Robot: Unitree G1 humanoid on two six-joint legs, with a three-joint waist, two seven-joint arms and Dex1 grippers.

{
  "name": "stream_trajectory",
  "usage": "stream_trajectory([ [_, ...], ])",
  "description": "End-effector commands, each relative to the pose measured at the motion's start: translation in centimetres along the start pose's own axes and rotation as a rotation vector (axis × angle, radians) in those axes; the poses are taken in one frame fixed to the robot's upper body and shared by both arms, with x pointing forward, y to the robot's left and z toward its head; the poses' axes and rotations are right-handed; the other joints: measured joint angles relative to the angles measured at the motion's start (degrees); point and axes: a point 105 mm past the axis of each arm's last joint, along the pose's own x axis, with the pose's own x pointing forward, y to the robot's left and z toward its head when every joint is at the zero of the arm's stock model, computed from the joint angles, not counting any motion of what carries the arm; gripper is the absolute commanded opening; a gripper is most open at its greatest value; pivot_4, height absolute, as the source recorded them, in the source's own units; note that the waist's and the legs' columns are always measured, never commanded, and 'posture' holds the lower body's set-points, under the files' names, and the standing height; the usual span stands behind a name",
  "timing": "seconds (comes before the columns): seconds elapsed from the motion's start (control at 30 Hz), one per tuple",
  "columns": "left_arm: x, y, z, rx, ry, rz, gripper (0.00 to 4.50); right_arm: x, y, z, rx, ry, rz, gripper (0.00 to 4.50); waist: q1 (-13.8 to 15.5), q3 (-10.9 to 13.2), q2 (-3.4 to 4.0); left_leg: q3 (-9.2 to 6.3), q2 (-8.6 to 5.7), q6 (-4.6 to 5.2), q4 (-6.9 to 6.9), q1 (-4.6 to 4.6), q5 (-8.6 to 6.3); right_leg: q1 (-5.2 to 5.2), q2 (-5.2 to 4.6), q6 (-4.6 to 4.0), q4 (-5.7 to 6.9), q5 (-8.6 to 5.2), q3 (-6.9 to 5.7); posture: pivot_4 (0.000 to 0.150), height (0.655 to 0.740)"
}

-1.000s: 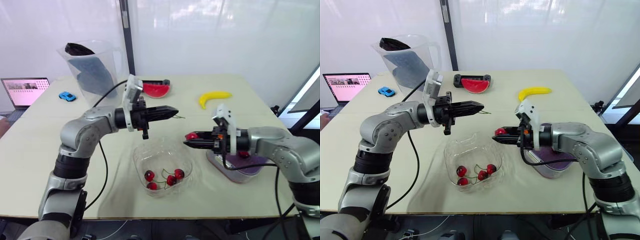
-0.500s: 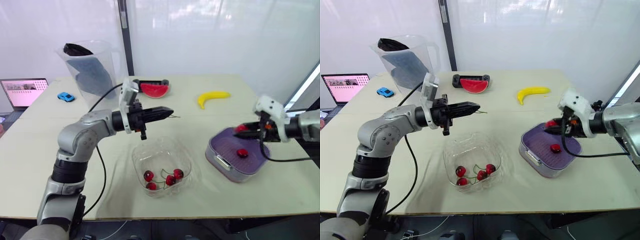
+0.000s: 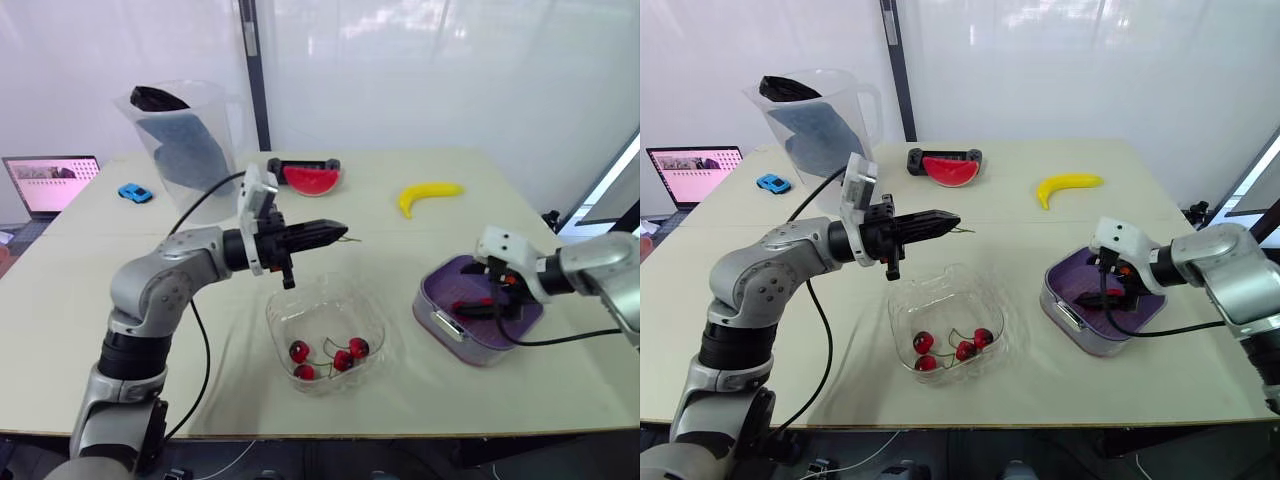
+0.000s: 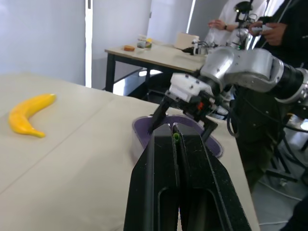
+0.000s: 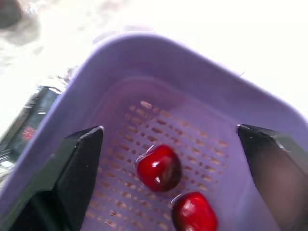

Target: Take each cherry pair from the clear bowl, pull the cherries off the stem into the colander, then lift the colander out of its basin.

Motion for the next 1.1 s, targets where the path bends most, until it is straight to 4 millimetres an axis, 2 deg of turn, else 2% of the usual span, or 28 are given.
stream_trajectory([
  [0.03, -1.1, -0.1, 1.1, 0.031, -0.021, 0.03, 0.0, -3.6, 0.6, 6.7, -0.059, -0.239, 0.024, 4.48, 0.0, 0.0, 0.02, -0.01, 0.0, 0.0, 0.0, 0.01, 0.0, 0.0, 0.02, 0.0, 0.0, 0.0, 0.0, 0.15, 0.74],
  [0.1, -1.9, -0.1, 0.9, 0.029, -0.018, 0.045, 0.0, -4.8, 1.9, 10.4, -0.048, -0.441, 0.124, 4.48, -0.2, 0.0, 0.03, -0.01, 0.06, 0.01, -0.05, 0.02, -0.01, -0.01, 0.06, -0.01, 0.0, 0.0, 0.03, 0.15, 0.74],
  [0.17, -2.9, 0.3, 0.3, 0.027, 0.005, 0.078, 0.0, -5.3, 2.7, 12.4, -0.023, -0.575, 0.19, 4.48, 0.1, 0.0, -0.03, -0.06, 0.1, 0.01, -0.1, 0.07, -0.01, 0.06, 0.11, -0.01, 0.0, 0.0, -0.01, 0.15, 0.74],
  [0.4, -9.0, 1.6, -1.0, 0.002, 0.056, 0.269, 0.0, -3.2, 5.6, 15.5, -0.048, -0.694, 0.335, 4.48, 0.5, 0.0, -0.05, -0.14, 0.0, 0.05, -0.05, 0.03, -0.03, 0.08, -0.04, -0.02, -0.05, 0.01, -0.08, 0.15, 0.74],
  [0.5, -12.7, 2.2, -2.2, -0.056, 0.034, 0.404, 0.0, -2.1, 6.1, 16.0, -0.059, -0.705, 0.362, 4.48, 0.2, 0.0, -0.04, -0.13, 0.01, 0.03, -0.07, 0.0, -0.02, 0.02, -0.05, -0.02, -0.05, 0.01, -0.08, 0.15, 0.74],
  [0.57, -15.3, 2.4, -4.0, -0.132, 0.028, 0.497, 0.0, -1.5, 6.4, 16.1, -0.066, -0.703, 0.378, 4.48, 0.1, 0.0, -0.04, -0.13, 0.03, 0.03, -0.08, 0.01, -0.02, 0.01, -0.04, -0.02, -0.03, 0.01, -0.08, 0.15, 0.74],
  [0.63, -17.7, 2.1, -7.1, -0.207, 0.114, 0.579, 0.0, -1.0, 6.6, 16.1, -0.076, -0.697, 0.393, 4.48, -0.1, 0.0, -0.01, -0.12, 0.03, 0.06, -0.12, 0.04, -0.03, -0.01, -0.04, -0.02, -0.01, 0.01, -0.06, 0.15, 0.74],
  [0.7, -19.2, 1.2, -9.9, -0.28, 0.192, 0.621, 0.0, -0.6, 6.8, 16.0, -0.091, -0.683, 0.395, 4.48, 0.0, 0.0, 0.01, -0.1, 0.04, 0.15, -0.16, 0.07, -0.08, -0.01, -0.03, -0.02, 0.0, 0.01, -0.04, 0.15, 0.74],
  [0.83, -20.9, 0.5, -12.8, -0.324, 0.254, 0.702, 0.0, -0.1, 7.1, 16.3, -0.108, -0.674, 0.391, 4.48, 0.8, 0.0, -0.03, -0.13, 0.02, 0.14, -0.11, 0.04, -0.08, 0.03, -0.08, -0.02, -0.03, 0.01, -0.08, 0.15, 0.74],
  [0.9, -21.6, 0.5, -13.6, -0.329, 0.279, 0.742, 0.0, -0.1, 7.1, 16.2, -0.111, -0.67, 0.388, 4.48, 1.3, 0.0, -0.03, -0.13, 0.0, 0.14, -0.11, 0.04, -0.08, 0.02, -0.11, -0.02, -0.03, 0.01, -0.07, 0.15, 0.74],
  [1.1, -22.6, -0.2, -14.6, -0.366, 0.3, 0.777, 0.0, 0.0, 7.1, 15.8, -0.107, -0.663, 0.384, 4.48, 1.5, 0.0, -0.03, -0.1, 0.01, 0.14, -0.15, 0.04, -0.09, -0.03, -0.11, -0.02, -0.03, 0.01, -0.06, 0.15, 0.74],
])
